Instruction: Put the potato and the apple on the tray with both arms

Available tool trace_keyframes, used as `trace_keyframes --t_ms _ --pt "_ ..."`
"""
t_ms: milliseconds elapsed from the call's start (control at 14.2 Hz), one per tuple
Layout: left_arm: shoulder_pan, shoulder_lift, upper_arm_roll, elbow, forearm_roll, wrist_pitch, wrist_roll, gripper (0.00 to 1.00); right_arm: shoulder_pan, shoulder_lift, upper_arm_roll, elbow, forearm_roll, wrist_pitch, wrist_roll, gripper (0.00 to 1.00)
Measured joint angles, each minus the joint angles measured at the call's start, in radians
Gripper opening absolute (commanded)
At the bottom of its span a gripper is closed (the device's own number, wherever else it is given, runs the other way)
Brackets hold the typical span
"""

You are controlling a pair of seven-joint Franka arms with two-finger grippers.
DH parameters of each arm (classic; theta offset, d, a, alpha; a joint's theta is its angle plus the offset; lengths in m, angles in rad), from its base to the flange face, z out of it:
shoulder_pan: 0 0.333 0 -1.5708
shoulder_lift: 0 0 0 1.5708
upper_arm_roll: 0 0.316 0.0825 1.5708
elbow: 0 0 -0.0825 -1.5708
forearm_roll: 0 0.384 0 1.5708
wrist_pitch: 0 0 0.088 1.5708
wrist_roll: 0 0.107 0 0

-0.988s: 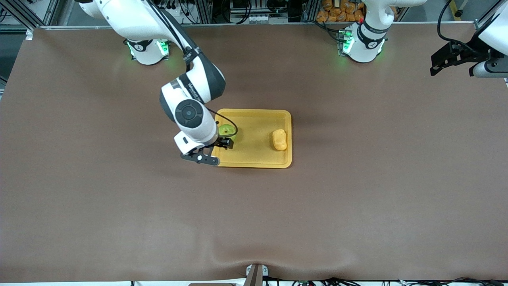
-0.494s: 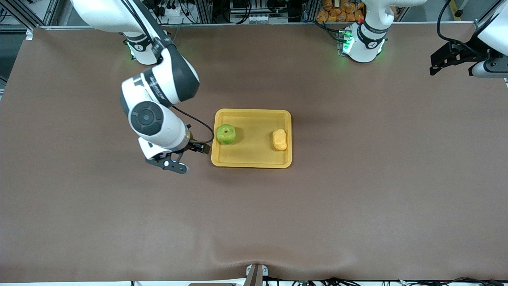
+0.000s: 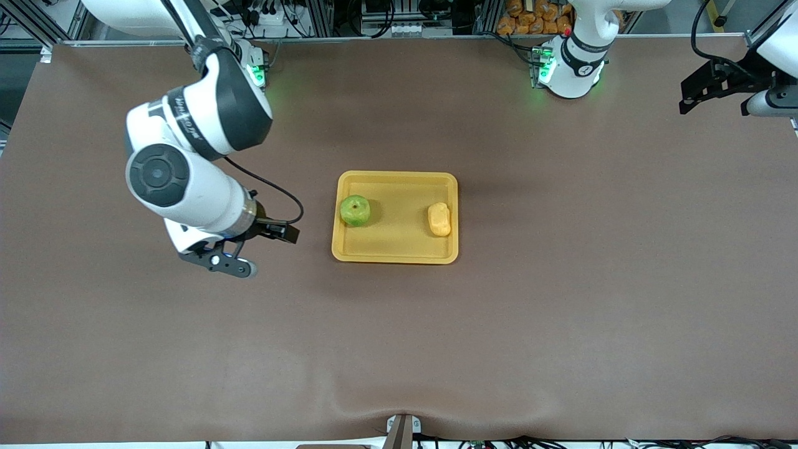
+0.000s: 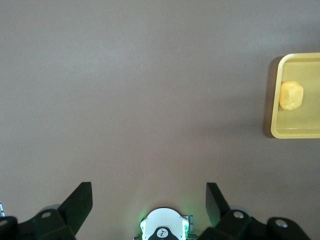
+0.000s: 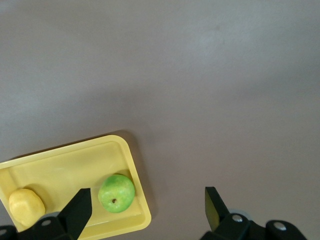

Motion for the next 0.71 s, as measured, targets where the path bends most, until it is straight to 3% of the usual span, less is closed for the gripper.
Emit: trace_keyframes --t_ms 706 --pt "-0.009 0.007 -0.027 -0.002 -0.018 -0.030 0.000 1.00 -0.243 -0.020 -0.008 0.103 -0.001 -0.063 -0.378 1.00"
